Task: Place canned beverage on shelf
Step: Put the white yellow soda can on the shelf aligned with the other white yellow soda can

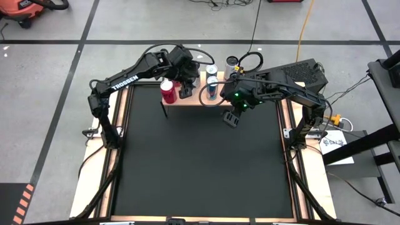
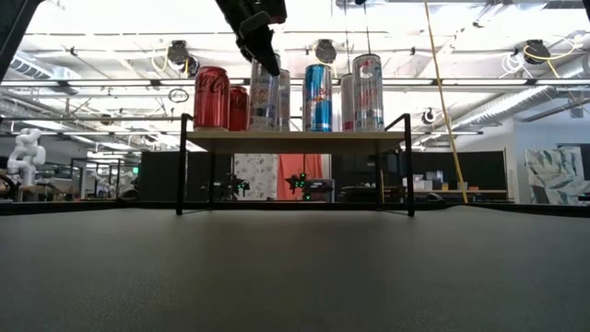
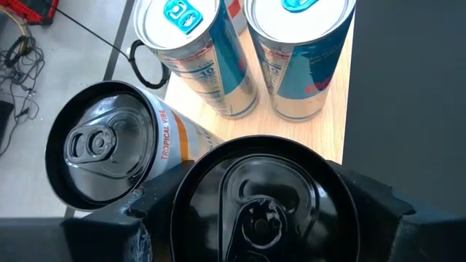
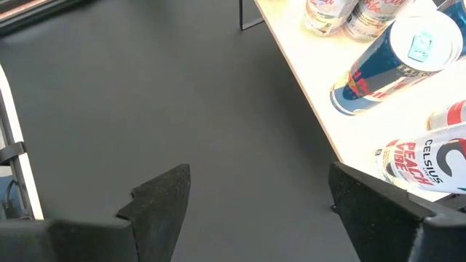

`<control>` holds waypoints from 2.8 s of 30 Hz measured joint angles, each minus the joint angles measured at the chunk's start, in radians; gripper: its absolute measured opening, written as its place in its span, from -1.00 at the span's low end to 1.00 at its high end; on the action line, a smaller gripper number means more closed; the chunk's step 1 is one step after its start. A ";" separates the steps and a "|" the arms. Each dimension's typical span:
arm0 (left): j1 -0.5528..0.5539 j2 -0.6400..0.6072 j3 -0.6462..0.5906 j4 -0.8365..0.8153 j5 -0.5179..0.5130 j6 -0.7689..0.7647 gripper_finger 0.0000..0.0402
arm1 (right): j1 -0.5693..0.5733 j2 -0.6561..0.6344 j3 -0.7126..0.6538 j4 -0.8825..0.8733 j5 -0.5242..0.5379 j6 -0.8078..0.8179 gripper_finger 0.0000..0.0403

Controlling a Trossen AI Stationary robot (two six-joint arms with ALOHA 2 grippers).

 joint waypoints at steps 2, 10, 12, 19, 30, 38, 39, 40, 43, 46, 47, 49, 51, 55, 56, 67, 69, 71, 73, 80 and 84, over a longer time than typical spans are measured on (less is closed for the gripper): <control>0.000 0.000 0.000 0.000 0.000 0.000 0.39 | 0.000 0.000 0.000 0.000 0.000 0.000 0.53; 0.000 0.000 0.000 0.000 0.016 -0.027 0.39 | 0.000 0.000 0.000 0.000 0.000 0.000 0.53; 0.000 0.000 0.000 0.000 0.017 -0.027 0.39 | 0.000 0.000 0.000 0.000 0.000 0.000 0.53; 0.000 0.000 0.000 0.000 0.019 0.003 0.39 | 0.000 0.000 0.000 0.000 0.000 0.000 0.53; -0.005 0.000 0.000 -0.007 0.016 0.025 0.39 | 0.000 0.000 0.000 0.001 0.000 0.000 0.53; -0.005 0.000 0.000 -0.006 0.011 -0.001 0.39 | 0.000 0.000 0.000 0.001 0.000 0.000 0.53; -0.005 0.000 0.000 -0.006 0.011 -0.007 0.39 | 0.000 0.000 0.000 0.001 0.000 0.000 0.53; -0.005 0.000 0.000 -0.004 0.011 -0.018 0.39 | 0.000 0.000 0.000 0.001 0.000 0.000 0.53; -0.005 0.000 0.000 0.002 0.011 -0.026 0.39 | 0.000 0.000 0.000 0.002 -0.001 0.000 0.53; -0.005 0.000 0.000 0.007 0.011 -0.027 0.39 | 0.000 0.000 0.000 0.004 -0.001 0.000 0.53; -0.005 0.000 0.000 0.010 0.011 -0.027 0.39 | 0.000 0.000 0.000 0.009 0.000 0.000 0.53; -0.005 0.000 0.000 0.012 0.012 -0.027 0.39 | 0.000 0.000 0.000 0.021 0.000 0.000 0.53; -0.005 0.000 0.000 0.012 0.012 -0.028 0.39 | 0.000 0.000 0.000 0.037 0.000 0.000 0.53; -0.005 0.000 0.000 0.012 0.012 -0.037 0.39 | 0.000 0.000 0.000 0.081 0.000 0.000 0.53; -0.005 0.000 0.000 0.012 0.013 -0.052 0.39 | 0.000 0.000 0.000 0.094 -0.001 0.000 0.53; -0.005 -0.001 0.000 0.012 0.034 -0.062 0.39 | 0.000 0.000 0.000 0.249 0.001 0.006 0.53; -0.006 -0.001 0.000 0.011 0.037 -0.062 0.39 | -0.005 0.000 0.000 0.294 0.026 -0.016 0.53; -0.006 -0.001 0.000 0.011 0.040 -0.062 0.39 | -0.010 0.000 0.000 0.314 0.026 -0.038 0.53; -0.006 -0.001 0.000 0.011 0.040 -0.071 0.39 | -0.012 0.000 0.000 0.340 0.027 -0.053 0.53; -0.006 -0.001 0.000 0.011 0.041 -0.079 0.39 | -0.011 0.000 0.000 0.370 0.025 -0.060 0.53; -0.005 -0.001 0.000 0.012 0.072 -0.079 0.39 | -0.011 0.000 0.000 0.369 0.026 -0.060 0.53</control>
